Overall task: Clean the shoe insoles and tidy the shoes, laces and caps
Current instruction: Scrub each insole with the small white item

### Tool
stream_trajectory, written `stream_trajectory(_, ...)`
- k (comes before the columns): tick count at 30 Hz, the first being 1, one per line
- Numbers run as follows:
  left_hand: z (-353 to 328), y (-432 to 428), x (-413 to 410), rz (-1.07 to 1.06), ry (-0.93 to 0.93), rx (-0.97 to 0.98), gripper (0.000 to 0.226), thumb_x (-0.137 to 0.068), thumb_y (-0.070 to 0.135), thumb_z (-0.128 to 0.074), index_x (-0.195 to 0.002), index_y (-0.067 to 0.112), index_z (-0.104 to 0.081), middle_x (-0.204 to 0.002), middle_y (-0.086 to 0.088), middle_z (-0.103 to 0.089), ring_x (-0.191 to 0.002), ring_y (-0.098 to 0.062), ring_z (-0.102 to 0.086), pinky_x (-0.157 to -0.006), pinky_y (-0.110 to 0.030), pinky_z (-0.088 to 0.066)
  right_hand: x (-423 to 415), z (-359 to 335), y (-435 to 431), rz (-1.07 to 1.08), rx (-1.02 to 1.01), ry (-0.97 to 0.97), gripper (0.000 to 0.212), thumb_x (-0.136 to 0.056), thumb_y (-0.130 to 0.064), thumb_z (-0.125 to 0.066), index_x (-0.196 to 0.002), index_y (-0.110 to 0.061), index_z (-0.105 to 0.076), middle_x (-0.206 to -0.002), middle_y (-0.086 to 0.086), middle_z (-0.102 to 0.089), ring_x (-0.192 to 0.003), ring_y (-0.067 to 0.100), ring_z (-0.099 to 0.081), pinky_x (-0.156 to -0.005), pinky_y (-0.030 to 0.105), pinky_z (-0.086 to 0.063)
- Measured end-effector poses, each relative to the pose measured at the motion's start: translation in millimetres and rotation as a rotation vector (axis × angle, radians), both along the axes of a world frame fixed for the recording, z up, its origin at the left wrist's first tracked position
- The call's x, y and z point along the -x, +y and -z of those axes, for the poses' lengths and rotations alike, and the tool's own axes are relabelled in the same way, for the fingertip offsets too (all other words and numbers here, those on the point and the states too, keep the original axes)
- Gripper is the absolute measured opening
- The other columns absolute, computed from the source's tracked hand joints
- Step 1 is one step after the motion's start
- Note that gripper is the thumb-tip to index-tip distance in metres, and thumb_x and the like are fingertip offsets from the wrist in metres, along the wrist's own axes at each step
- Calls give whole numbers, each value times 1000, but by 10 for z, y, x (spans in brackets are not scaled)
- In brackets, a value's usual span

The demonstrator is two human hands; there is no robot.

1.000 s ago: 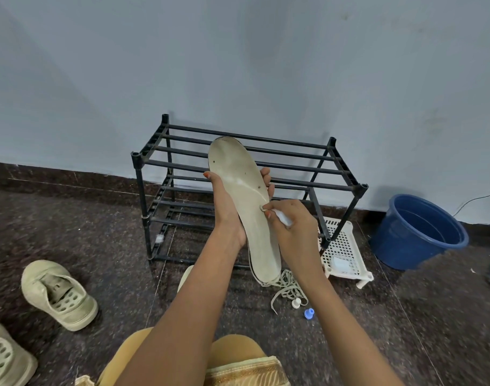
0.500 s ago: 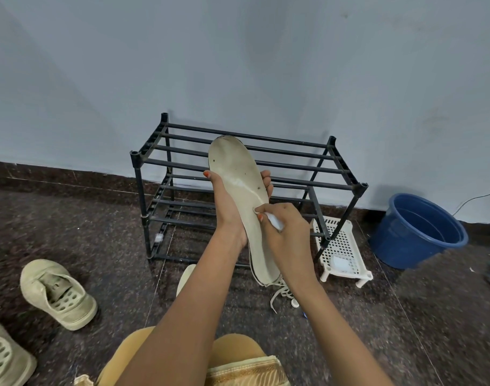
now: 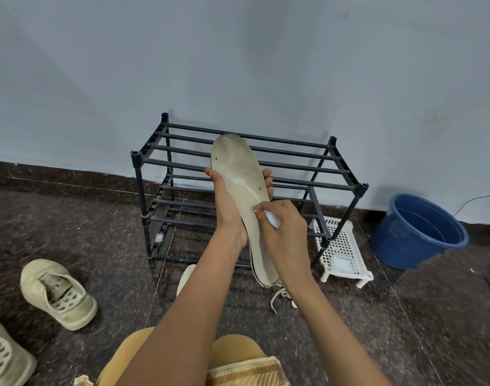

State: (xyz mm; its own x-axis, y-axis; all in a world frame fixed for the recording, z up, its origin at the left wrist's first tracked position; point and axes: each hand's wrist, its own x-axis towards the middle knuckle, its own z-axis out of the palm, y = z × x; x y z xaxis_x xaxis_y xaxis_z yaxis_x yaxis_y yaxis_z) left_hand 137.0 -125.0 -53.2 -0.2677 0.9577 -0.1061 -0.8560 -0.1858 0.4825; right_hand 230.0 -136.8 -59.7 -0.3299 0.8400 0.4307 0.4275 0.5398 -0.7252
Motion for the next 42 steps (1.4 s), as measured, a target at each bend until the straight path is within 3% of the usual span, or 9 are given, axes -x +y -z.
stream_trajectory(3, 10, 7, 6, -33, 13, 5, 89, -83, 77, -13, -98, 4, -62, -81, -11, -69, -70, -18, -63, -67, -27, -52, 5, -11, -79, -54, 33, 30, 16, -85, -2, -57, -94, -9, -69, -91, 0, -56, -81, -7, -49, -75, -2, -31)
stream_trajectory(8, 20, 1, 0, -28, 36, -6, 92, -83, 77, -14, -101, 2, -63, -87, -11, -68, -76, -19, -63, -72, -28, -52, -17, -43, -135, -112, 57, 26, 15, -85, -4, -58, -94, -10, -69, -96, 4, -61, -86, 0, -50, -77, -2, -31)
stream_trajectory(11, 17, -6, -10, 10, 63, -10, 92, -83, 78, -14, -105, 2, -61, -91, -11, -68, -77, -19, -63, -71, -29, -54, -13, -75, -106, -98, 1, -22, 14, -85, -4, -58, -93, -9, -69, -90, 1, -55, -82, -4, -46, -76, -3, -30)
stream_trajectory(19, 17, -25, -26, 93, 157, 7, 98, -82, 78, -8, -122, 3, -56, -96, -8, -68, -85, -18, -65, -78, -30, -53, 64, -107, 93, 37, -96, -92, 17, -88, -7, -54, -100, -7, -66, -88, 1, -46, -86, 14, -48, -71, 7, -36)
stream_trajectory(21, 7, -24, -17, 83, 157, 6, 97, -82, 78, -7, -114, 3, -60, -94, -9, -68, -84, -18, -64, -77, -28, -53, 76, -104, 73, 13, -74, -85, 17, -88, -6, -54, -100, -6, -66, -88, 2, -47, -88, 15, -49, -74, 10, -36)
stream_trajectory(24, -1, -20, -30, 50, 156, 1, 94, -83, 76, -7, -101, 3, -64, -88, -9, -69, -77, -18, -64, -71, -26, -54, 77, -120, 9, -42, -37, -48, 16, -87, -3, -56, -97, -5, -68, -89, 0, -48, -88, 11, -48, -76, 0, -32)
stream_trajectory(31, 18, -3, 3, -6, 134, -15, 91, -85, 74, -11, -107, 1, -61, -88, -10, -70, -76, -18, -65, -73, -29, -54, 13, -104, -143, -117, 105, 18, 13, -86, -10, -59, -95, -12, -68, -100, 3, -60, -91, 3, -49, -76, -3, -31)
stream_trajectory(35, 9, -7, -5, 12, 121, -19, 94, -84, 75, -12, -114, 0, -58, -89, -10, -69, -76, -18, -64, -71, -27, -55, 6, -123, -120, -100, 97, 2, 12, -86, -8, -59, -92, -13, -69, -96, 1, -57, -91, 4, -48, -75, -3, -29)
stream_trajectory(42, -6, -15, -7, 34, 176, -11, 92, -84, 74, -5, -97, 5, -64, -84, -7, -71, -74, -17, -65, -68, -24, -55, 82, -177, 7, -69, 40, -26, 14, -85, -3, -59, -95, -5, -69, -92, 5, -51, -90, 6, -43, -75, -7, -25)
